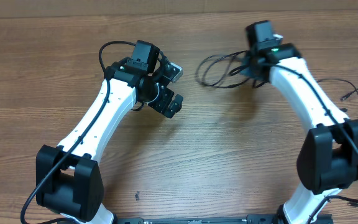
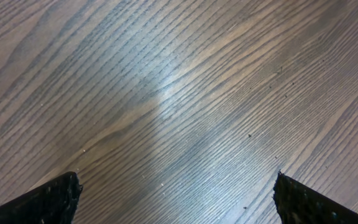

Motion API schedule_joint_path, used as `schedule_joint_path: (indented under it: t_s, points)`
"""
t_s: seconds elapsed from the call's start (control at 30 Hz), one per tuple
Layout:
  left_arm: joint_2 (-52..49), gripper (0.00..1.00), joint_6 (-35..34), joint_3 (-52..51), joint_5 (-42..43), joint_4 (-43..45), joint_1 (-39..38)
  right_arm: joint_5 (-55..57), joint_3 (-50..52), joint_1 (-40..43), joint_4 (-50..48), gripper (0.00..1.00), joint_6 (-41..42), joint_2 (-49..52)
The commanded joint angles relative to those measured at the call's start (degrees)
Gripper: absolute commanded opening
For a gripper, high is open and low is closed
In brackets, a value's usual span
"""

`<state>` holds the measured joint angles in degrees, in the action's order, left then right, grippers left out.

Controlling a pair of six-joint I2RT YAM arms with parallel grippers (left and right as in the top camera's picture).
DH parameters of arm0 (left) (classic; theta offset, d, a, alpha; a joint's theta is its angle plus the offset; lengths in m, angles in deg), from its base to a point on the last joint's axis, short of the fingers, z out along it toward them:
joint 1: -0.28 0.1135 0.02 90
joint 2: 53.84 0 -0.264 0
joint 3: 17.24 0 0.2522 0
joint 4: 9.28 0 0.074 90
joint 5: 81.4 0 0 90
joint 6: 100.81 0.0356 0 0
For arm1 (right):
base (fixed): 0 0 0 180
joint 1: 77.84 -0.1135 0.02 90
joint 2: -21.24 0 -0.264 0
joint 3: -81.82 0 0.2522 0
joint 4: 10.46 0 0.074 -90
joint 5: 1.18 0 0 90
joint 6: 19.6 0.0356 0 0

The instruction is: Untangle cables

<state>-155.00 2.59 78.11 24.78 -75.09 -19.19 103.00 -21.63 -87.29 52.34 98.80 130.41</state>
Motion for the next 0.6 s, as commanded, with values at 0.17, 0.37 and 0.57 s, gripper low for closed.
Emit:
schedule_joint_path:
  t_s: [0.17,0.37,0.57]
  points:
    - [0.3,1.00,-1.0,0.2,-0.1,0.0,-0.1,1.9,-1.5,12.5,-9.4,0.04,1.6,-0.5]
    - [0.3,1.00,-1.0,0.2,-0.1,0.0,-0.1,1.8,-1.5,22.6,-17.9,0.04,1.6,1.2]
    - [0.3,1.00,-1.0,0.2,-0.1,0.0,-0.1,1.8,-1.5,30.5,-25.5,0.04,1.6,4.9]
